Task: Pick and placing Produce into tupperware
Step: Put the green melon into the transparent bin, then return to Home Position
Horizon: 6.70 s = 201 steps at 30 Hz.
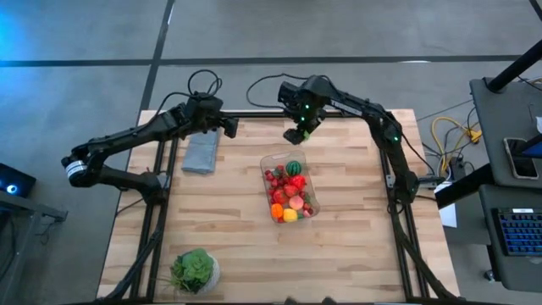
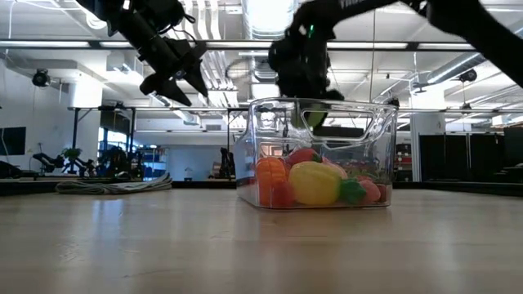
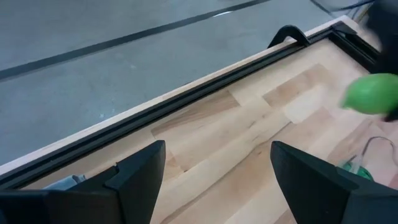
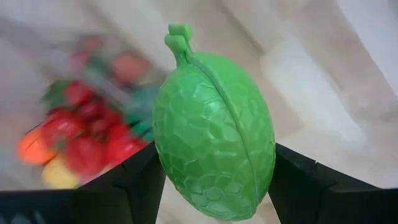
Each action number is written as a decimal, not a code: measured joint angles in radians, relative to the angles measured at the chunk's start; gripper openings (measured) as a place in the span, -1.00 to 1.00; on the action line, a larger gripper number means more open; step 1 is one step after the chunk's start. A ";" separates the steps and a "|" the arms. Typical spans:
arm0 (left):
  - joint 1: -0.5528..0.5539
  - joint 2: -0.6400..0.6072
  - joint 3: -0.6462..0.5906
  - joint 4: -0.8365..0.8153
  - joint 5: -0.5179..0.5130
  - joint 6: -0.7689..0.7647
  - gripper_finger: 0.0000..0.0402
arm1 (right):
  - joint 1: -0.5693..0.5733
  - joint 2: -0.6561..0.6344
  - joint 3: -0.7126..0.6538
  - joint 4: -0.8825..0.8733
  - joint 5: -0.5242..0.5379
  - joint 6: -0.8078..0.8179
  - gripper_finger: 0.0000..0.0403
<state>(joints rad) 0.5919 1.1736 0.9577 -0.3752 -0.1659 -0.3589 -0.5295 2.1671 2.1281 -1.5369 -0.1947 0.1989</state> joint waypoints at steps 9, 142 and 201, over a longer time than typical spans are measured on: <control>-0.014 -0.001 0.000 -0.010 0.257 -0.065 0.38 | 0.186 -0.088 -0.019 0.050 0.021 0.006 0.17; -0.487 -1.070 -0.914 0.319 0.341 -0.289 0.38 | 0.645 -1.922 -2.119 1.855 0.491 0.436 0.74; -0.487 -1.063 -0.916 0.318 0.341 -0.288 0.38 | 0.645 -1.922 -2.118 1.855 0.491 0.437 0.74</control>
<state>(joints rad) 0.1052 0.1108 0.0422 -0.0570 0.1753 -0.6472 0.1154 0.2455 0.0101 0.3180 0.2966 0.6357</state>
